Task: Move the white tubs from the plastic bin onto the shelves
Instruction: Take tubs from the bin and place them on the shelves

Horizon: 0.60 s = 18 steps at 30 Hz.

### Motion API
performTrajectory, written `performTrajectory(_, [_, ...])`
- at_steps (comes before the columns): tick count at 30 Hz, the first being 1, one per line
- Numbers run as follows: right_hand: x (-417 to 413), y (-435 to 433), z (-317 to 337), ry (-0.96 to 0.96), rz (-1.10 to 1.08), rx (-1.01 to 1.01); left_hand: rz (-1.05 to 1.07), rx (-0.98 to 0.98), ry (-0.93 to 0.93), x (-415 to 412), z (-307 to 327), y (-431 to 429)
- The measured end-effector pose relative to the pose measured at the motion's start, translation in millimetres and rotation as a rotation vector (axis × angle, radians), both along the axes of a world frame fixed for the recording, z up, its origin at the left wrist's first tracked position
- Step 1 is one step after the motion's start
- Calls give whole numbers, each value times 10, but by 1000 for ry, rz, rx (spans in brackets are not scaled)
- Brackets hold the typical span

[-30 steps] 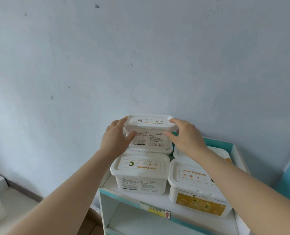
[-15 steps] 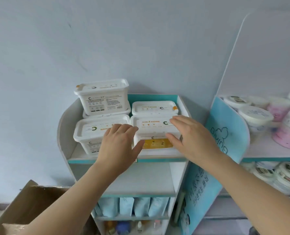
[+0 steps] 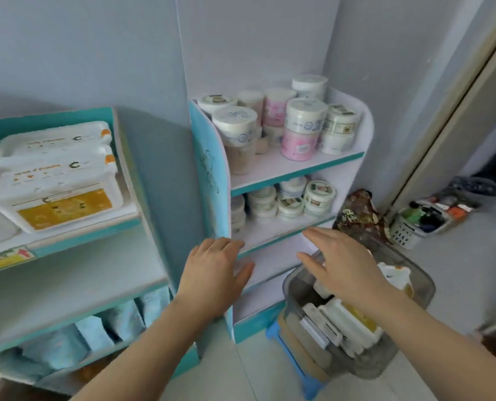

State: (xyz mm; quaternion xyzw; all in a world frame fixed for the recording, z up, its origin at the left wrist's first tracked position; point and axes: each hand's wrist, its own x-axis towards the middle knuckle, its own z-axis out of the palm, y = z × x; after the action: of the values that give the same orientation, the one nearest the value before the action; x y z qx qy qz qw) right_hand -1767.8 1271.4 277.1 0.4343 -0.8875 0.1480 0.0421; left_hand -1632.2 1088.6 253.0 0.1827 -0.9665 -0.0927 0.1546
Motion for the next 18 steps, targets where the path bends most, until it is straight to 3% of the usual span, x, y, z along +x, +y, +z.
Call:
performTrajectory(9, [-1206, 1537, -635, -149, -225, 154, -100, 210, -110, -1285, -682, 1319])
performTrajectory(18, [-2187, 1775, -1242, -255, -300, 237, -23, 340, -355, -2332, -1227, 1608])
